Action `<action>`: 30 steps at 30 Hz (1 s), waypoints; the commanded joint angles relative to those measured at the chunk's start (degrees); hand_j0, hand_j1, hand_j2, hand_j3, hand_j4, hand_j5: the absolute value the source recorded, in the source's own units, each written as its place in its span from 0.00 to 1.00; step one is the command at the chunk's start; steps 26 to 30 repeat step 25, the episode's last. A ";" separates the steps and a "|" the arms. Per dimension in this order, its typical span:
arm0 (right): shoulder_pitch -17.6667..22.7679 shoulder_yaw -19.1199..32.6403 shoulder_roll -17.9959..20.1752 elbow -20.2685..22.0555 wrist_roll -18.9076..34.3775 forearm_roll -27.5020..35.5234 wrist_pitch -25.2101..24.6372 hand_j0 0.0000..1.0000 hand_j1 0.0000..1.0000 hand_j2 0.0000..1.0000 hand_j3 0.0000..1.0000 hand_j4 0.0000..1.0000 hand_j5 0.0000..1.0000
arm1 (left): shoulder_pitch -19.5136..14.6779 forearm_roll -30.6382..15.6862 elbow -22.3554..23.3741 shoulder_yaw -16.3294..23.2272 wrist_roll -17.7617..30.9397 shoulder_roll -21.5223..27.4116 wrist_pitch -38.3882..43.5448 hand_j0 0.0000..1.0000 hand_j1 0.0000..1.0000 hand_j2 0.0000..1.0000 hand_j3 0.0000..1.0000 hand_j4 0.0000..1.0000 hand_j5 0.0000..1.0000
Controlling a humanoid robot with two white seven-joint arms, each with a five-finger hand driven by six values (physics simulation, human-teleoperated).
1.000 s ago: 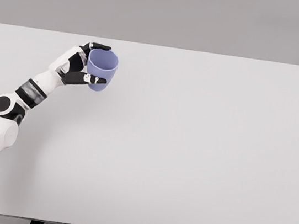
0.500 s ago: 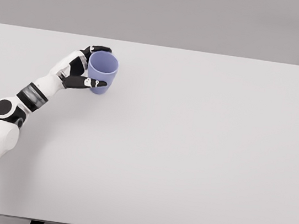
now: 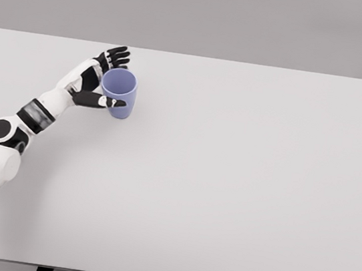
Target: Flip the cup with left arm and place it on the table
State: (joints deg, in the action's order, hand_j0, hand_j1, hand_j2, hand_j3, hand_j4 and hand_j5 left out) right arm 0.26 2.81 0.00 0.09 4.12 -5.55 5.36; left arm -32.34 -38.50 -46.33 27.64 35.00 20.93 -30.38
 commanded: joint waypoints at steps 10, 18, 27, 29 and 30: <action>0.00 0.00 0.00 0.00 0.01 0.02 0.00 1.00 1.00 1.00 1.00 1.00 1.00 | 1.32 -0.96 -10.71 -0.84 0.00 6.58 -0.21 1.00 1.00 1.00 1.00 1.00 1.00; 0.00 0.00 0.00 0.00 0.01 0.02 0.00 1.00 1.00 1.00 1.00 1.00 1.00 | 1.14 -0.35 -17.13 -1.36 0.00 15.89 -0.03 1.00 1.00 1.00 1.00 1.00 1.00; 0.00 0.00 0.00 0.00 0.01 -0.07 0.00 1.00 1.00 1.00 1.00 1.00 1.00 | 2.20 -0.17 -16.51 -1.36 0.00 19.59 -3.72 1.00 1.00 1.00 1.00 1.00 1.00; 0.00 0.00 0.00 0.00 0.01 -0.07 0.00 1.00 1.00 1.00 1.00 1.00 1.00 | 2.20 -0.17 -16.51 -1.36 0.00 19.59 -3.72 1.00 1.00 1.00 1.00 1.00 1.00; 0.00 0.00 0.00 0.00 0.01 -0.07 0.00 1.00 1.00 1.00 1.00 1.00 1.00 | 2.20 -0.17 -16.51 -1.36 0.00 19.59 -3.72 1.00 1.00 1.00 1.00 1.00 1.00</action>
